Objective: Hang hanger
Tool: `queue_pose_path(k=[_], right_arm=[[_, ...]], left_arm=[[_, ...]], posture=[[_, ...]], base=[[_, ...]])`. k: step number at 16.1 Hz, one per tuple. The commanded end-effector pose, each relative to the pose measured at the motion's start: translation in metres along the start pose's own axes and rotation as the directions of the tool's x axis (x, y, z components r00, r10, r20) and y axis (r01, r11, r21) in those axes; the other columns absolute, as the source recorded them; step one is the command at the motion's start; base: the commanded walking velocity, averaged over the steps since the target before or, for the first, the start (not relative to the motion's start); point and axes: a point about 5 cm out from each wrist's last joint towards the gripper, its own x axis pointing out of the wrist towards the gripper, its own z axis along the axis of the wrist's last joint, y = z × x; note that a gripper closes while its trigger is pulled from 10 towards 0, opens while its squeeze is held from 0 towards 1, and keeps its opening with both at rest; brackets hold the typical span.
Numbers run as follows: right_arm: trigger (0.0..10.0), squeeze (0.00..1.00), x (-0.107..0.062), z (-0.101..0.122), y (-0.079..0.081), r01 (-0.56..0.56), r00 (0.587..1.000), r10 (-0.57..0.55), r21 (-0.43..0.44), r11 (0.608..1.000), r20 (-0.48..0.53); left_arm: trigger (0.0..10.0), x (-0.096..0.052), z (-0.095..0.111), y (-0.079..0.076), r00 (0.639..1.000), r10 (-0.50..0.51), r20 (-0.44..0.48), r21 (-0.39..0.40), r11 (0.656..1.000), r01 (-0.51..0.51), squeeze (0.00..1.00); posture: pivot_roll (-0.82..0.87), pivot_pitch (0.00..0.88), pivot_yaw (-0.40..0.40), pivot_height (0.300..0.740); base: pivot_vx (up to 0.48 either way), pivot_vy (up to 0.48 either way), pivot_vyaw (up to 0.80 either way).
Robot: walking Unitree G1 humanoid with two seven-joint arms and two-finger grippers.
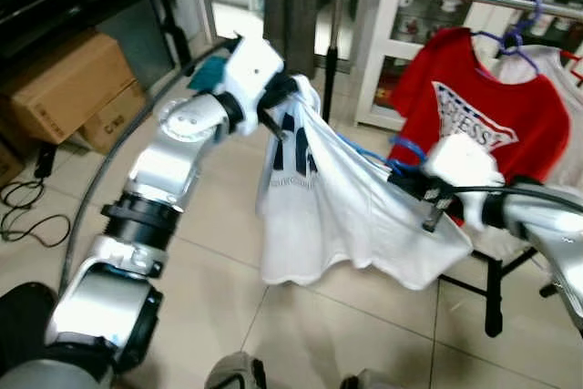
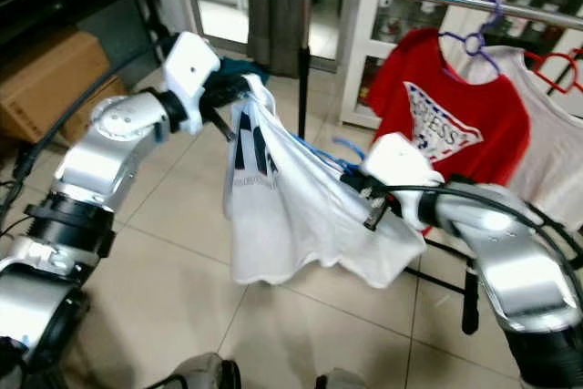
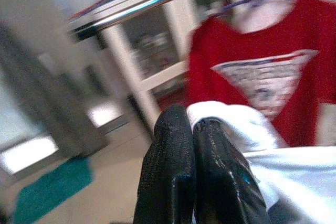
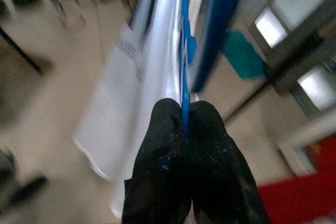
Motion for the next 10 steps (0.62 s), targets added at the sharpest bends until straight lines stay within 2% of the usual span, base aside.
queue_pose_path(k=[1, 3, 5, 6, 7, 8, 9, 10], right_arm=[[0.0, 0.00, -0.013, 0.011, 0.002, -0.055, 0.994, 0.053, 0.019, 0.998, 0.100], [0.0, 0.00, -0.018, 0.005, 0.015, -0.158, 0.985, 0.156, 0.015, 0.987, 0.079], [0.0, 0.00, -0.018, 0.002, 0.021, -0.194, 0.977, 0.190, 0.032, 0.980, 0.101], [0.0, 0.00, -0.017, 0.003, 0.017, -0.159, 0.980, 0.152, 0.048, 0.986, 0.127], [0.0, 0.00, -0.016, 0.006, 0.011, -0.107, 0.980, 0.092, 0.072, 0.992, 0.177], [0.0, 0.00, -0.017, 0.008, 0.010, -0.107, 0.974, 0.085, 0.099, 0.989, 0.208], [0.0, 0.00, -0.018, 0.009, 0.010, -0.114, 0.972, 0.088, 0.107, 0.988, 0.219], [0.0, 0.00, -0.019, 0.009, 0.011, -0.115, 0.969, 0.085, 0.120, 0.986, 0.232]], left_arm=[[0.0, -0.007, 0.012, 0.030, 0.987, 0.155, 0.044, -0.010, 0.988, -0.154, 0.00], [0.0, -0.015, 0.020, 0.056, 0.946, 0.306, 0.103, -0.127, 0.948, -0.293, 0.00], [0.0, -0.018, 0.024, 0.069, 0.917, 0.369, 0.150, -0.238, 0.914, -0.329, 0.00], [0.0, -0.017, 0.026, 0.068, 0.921, 0.348, 0.176, -0.260, 0.919, -0.297, 0.00], [0.0, -0.014, 0.025, 0.060, 0.943, 0.277, 0.183, -0.237, 0.944, -0.231, 0.00], [0.0, -0.013, 0.021, 0.057, 0.952, 0.261, 0.163, -0.213, 0.951, -0.224, 0.00], [0.0, -0.012, 0.016, 0.058, 0.949, 0.283, 0.142, -0.214, 0.944, -0.250, 0.00], [0.0, -0.013, 0.011, 0.063, 0.929, 0.350, 0.120, -0.262, 0.914, -0.310, 0.00]], posture=[[-0.12, 0.000, 0.049, 0.740], [-0.12, 0.000, 0.050, 0.740], [-0.12, 0.000, 0.051, 0.740], [-0.12, 0.000, 0.052, 0.740], [-0.12, 0.000, 0.053, 0.740], [-0.12, 0.000, 0.055, 0.740], [-0.12, 0.000, 0.055, 0.740], [-0.12, 0.000, 0.056, 0.740]], base=[[0.000, 0.000, 0.00], [0.000, 0.000, 0.00], [0.000, 0.000, 0.00], [0.000, 0.000, 0.00], [0.000, 0.000, 0.00], [0.000, 0.000, 0.00], [0.000, 0.000, 0.00], [0.000, 0.000, 0.00]])
